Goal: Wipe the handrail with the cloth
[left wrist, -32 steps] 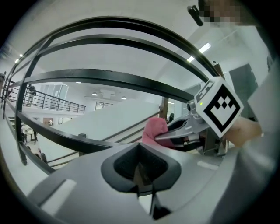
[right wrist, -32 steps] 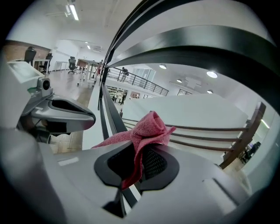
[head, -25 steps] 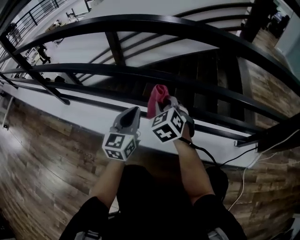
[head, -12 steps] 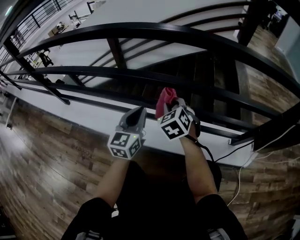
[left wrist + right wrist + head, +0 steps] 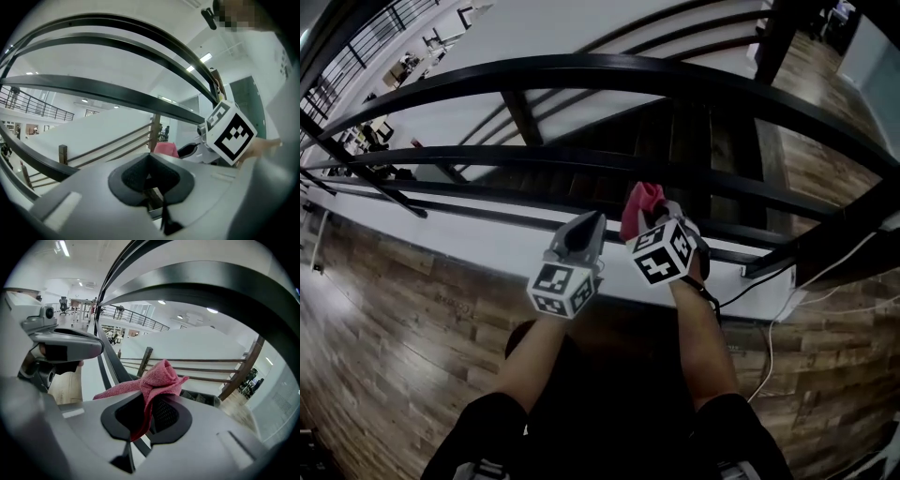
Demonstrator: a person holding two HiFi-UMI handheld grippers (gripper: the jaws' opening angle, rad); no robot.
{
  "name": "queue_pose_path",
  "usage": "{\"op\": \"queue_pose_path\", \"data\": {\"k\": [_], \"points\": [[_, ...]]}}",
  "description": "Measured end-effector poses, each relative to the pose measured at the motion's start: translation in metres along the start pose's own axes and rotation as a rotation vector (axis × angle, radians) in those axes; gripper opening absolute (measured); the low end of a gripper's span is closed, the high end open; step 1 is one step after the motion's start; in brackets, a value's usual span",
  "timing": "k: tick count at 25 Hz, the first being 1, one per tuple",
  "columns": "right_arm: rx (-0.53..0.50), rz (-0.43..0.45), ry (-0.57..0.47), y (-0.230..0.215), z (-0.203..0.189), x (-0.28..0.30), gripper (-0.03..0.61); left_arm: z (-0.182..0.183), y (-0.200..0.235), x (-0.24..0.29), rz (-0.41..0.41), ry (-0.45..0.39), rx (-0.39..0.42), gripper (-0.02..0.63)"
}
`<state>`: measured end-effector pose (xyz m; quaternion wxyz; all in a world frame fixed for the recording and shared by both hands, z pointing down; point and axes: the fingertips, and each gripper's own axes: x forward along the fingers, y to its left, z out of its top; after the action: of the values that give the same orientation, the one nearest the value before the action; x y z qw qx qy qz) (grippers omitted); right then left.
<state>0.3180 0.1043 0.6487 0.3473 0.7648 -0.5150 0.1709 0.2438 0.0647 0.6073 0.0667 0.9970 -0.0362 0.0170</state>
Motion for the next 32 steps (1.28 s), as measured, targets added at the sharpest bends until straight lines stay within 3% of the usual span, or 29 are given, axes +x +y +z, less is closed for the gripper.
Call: {"op": "queue_pose_path", "data": {"k": [9, 18, 32], "points": [[0.02, -0.072, 0.048, -0.051, -0.06, -0.025, 0.04, -0.02, -0.062, 0.041, -0.072, 0.013, -0.03, 0.0], [0.064, -0.126, 0.086, -0.089, -0.099, -0.05, 0.04, -0.033, -0.131, 0.069, -0.198, 0.056, -0.055, 0.0], [0.131, -0.237, 0.125, -0.141, -0.149, -0.087, 0.04, -0.044, -0.188, 0.101, -0.283, 0.089, -0.04, 0.0]]}}
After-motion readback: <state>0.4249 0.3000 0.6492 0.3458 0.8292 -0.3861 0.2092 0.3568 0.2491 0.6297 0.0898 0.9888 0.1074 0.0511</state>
